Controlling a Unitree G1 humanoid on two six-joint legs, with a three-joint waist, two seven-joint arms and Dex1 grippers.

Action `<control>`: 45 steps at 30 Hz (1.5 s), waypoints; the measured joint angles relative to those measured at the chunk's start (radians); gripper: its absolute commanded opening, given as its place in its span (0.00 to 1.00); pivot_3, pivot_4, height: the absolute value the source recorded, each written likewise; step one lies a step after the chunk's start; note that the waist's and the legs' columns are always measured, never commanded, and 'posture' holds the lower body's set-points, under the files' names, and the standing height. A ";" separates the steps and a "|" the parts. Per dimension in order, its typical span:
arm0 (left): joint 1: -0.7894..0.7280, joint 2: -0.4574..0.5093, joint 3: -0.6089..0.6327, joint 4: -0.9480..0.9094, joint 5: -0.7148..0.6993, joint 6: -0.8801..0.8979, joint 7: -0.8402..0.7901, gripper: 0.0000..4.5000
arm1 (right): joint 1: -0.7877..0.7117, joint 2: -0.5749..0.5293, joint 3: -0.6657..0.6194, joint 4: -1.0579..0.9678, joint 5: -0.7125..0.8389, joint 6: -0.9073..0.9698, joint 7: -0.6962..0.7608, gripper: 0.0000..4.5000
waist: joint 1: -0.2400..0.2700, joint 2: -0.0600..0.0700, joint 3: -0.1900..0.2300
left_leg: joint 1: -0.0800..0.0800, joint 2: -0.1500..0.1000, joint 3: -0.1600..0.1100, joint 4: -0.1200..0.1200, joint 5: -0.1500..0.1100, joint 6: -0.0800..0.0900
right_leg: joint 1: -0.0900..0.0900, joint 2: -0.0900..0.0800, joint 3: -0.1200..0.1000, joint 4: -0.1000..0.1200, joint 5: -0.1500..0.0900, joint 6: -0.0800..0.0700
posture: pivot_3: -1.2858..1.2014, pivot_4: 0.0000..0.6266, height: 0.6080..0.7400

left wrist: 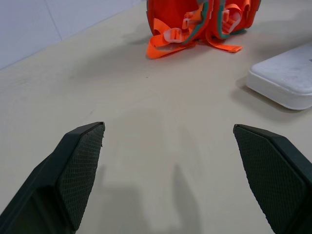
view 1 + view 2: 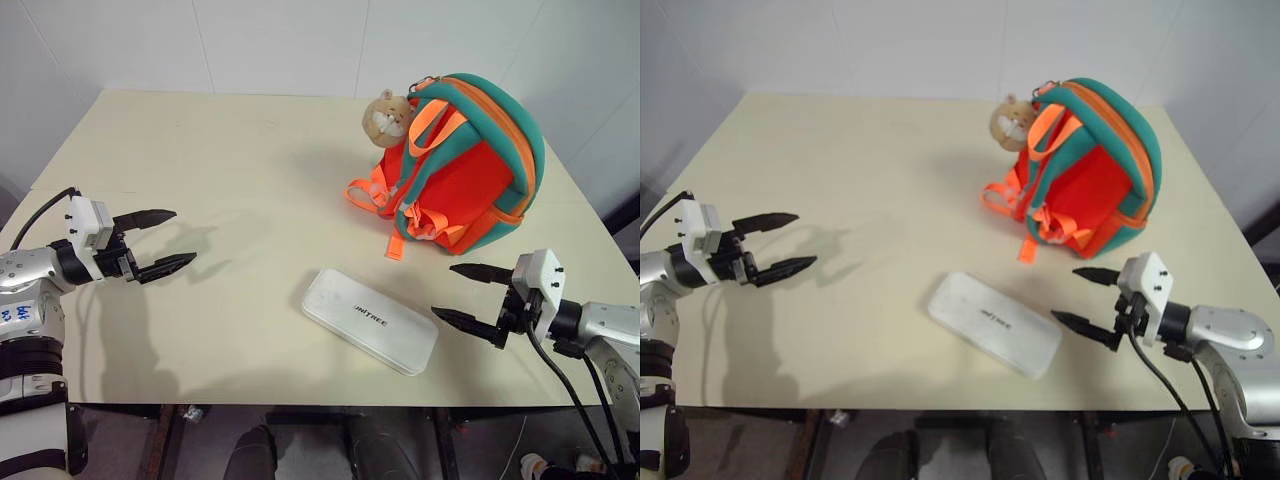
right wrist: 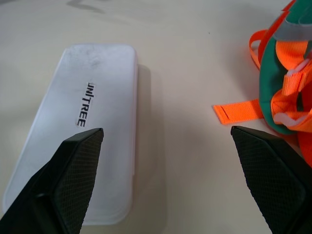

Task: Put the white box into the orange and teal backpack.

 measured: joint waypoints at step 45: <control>-0.297 -0.346 -0.276 0.282 0.183 -0.060 -0.094 0.01 | 0.440 0.032 -0.137 -0.381 -0.041 0.280 -0.324 0.00 | 0.027 -0.001 0.000 | 0.000 -0.001 -0.002 0.001 0.000 0.001 | 0.003 0.001 0.000 -0.004 0.001 0.001 | 0.52 0.24 1.00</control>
